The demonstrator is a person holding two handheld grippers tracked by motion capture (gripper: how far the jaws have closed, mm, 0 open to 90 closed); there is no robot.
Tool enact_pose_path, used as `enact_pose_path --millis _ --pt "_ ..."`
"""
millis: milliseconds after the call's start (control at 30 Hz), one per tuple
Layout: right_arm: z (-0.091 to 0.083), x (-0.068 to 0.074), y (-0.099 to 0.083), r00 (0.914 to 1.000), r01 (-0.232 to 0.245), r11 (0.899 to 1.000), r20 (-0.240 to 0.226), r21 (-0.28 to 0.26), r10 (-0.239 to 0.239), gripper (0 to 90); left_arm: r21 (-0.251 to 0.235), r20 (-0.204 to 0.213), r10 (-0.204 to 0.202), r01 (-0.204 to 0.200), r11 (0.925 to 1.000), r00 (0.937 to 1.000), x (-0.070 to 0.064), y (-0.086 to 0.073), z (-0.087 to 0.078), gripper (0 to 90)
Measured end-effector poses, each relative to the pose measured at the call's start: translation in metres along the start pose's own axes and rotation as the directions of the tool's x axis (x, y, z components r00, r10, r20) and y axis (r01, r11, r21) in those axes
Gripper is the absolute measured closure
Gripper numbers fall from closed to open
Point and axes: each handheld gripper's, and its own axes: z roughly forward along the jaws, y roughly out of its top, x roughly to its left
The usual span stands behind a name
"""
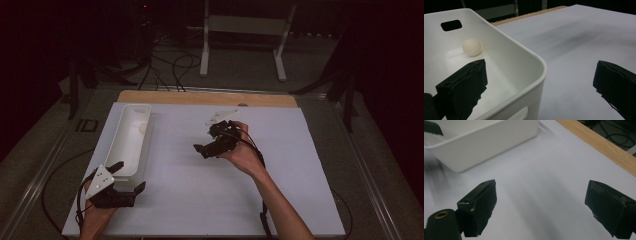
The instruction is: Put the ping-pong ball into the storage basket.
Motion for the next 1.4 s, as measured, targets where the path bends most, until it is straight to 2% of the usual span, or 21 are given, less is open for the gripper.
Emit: enact_pose_path --millis 133,433,467,533,567,633,700,967,1000,1033,1067,1100,1133,1167,1200,1233,1267,1300,1333,1367,1400 --pt "-0.011 -0.004 -0.016 0.9998 0.001 1.0 0.02 -0.007 -0.001 9.9 0.0 -0.001 -0.001 0.001 1.0 1.0 0.0 0.0 0.0 0.0" --pt "-0.035 -0.017 -0.052 0.9976 -0.055 0.997 0.038 -0.045 0.057 9.8 0.0 -0.004 -0.005 0.005 1.0 1.0 0.0 0.0 -0.001 0.0" --pt "-0.041 -0.019 -0.062 0.9964 -0.066 0.997 0.05 -0.043 0.068 9.8 0.001 -0.005 -0.005 0.005 1.0 1.0 0.0 0.0 -0.001 0.0" --pt "-0.043 -0.02 -0.067 0.9957 -0.073 0.996 0.053 -0.047 0.076 9.8 0.0 -0.005 -0.006 0.006 1.0 1.0 0.0 0.0 -0.001 0.0" --pt "-0.049 -0.023 -0.077 0.9935 -0.094 0.994 0.06 -0.057 0.098 9.8 0.0 -0.005 -0.006 0.006 1.0 1.0 -0.001 0.0 -0.001 0.0" --pt "-0.051 -0.024 -0.082 0.9922 -0.104 0.992 0.062 -0.065 0.108 9.8 0.001 -0.005 -0.006 0.006 1.0 1.0 -0.001 0.0 -0.001 0.0" --pt "-0.057 -0.028 -0.096 0.9886 -0.129 0.989 0.068 -0.079 0.134 9.7 0.0 -0.007 -0.009 0.009 1.0 0.9999 -0.001 0.0 -0.001 0.0" --pt "-0.07 -0.03 -0.128 0.9816 -0.151 0.981 0.099 -0.12 0.164 9.7 0.0 -0.016 -0.014 0.014 0.9999 0.9998 0.0 0.0 -0.002 0.0" --pt "-0.074 -0.03 -0.137 0.9787 -0.162 0.976 0.103 -0.143 0.178 9.7 0.0 -0.017 -0.014 0.014 0.9999 0.9998 0.0 0.0 -0.002 0.0" --pt "-0.074 -0.03 -0.137 0.9787 -0.162 0.976 0.103 -0.143 0.178 9.7 0.0 -0.017 -0.014 0.014 0.9999 0.9998 0.0 0.0 -0.002 0.0" --pt "-0.079 -0.03 -0.145 0.9756 -0.172 0.97 0.106 -0.173 0.192 9.7 -0.001 -0.018 -0.015 0.015 0.9999 0.9997 0.0 0.0 -0.002 0.0" --pt "-0.079 -0.03 -0.145 0.9756 -0.172 0.97 0.106 -0.173 0.192 9.7 -0.001 -0.018 -0.015 0.015 0.9999 0.9997 0.0 0.0 -0.002 0.0" --pt "-0.084 -0.029 -0.153 0.9731 -0.168 0.963 0.121 -0.211 0.196 9.7 -0.003 -0.018 -0.018 0.018 0.9998 0.9997 0.0 0.0 -0.002 0.0" --pt "-0.084 -0.029 -0.153 0.9731 -0.168 0.963 0.121 -0.211 0.196 9.7 -0.004 -0.018 -0.021 0.021 0.9998 0.9996 0.001 0.0 -0.003 0.0" --pt "-0.088 -0.03 -0.164 0.969 -0.179 0.956 0.126 -0.234 0.212 9.7 -0.006 -0.019 -0.023 0.023 0.9997 0.9996 0.001 0.0 -0.003 0.0" --pt "-0.088 -0.03 -0.164 0.969 -0.179 0.956 0.126 -0.234 0.212 9.7 -0.008 -0.02 -0.026 0.026 0.9996 0.9995 0.002 0.0 -0.003 0.0" --pt "-0.093 -0.031 -0.175 0.9617 -0.188 0.945 0.146 -0.267 0.232 9.7 -0.015 -0.021 -0.036 0.036 0.9992 0.9991 0.003 0.0 -0.003 0.0" --pt "-0.093 -0.031 -0.175 0.9617 -0.188 0.945 0.146 -0.267 0.232 9.7 -0.015 -0.021 -0.036 0.036 0.9992 0.9991 0.003 0.0 -0.003 0.0" --pt "-0.098 -0.032 -0.185 0.9556 -0.197 0.935 0.155 -0.295 0.251 9.7 -0.017 -0.024 -0.04 0.039 0.9991 0.9989 0.004 0.0 -0.003 0.0" --pt "-0.098 -0.032 -0.185 0.9556 -0.197 0.935 0.155 -0.295 0.251 9.7 -0.017 -0.024 -0.04 0.039 0.9991 0.9989 0.004 0.0 -0.003 0.0" --pt "-0.102 -0.032 -0.191 0.9518 -0.189 0.929 0.174 -0.318 0.253 9.7 -0.018 -0.026 -0.042 0.042 0.999 0.9988 0.004 0.0 -0.003 0.0"
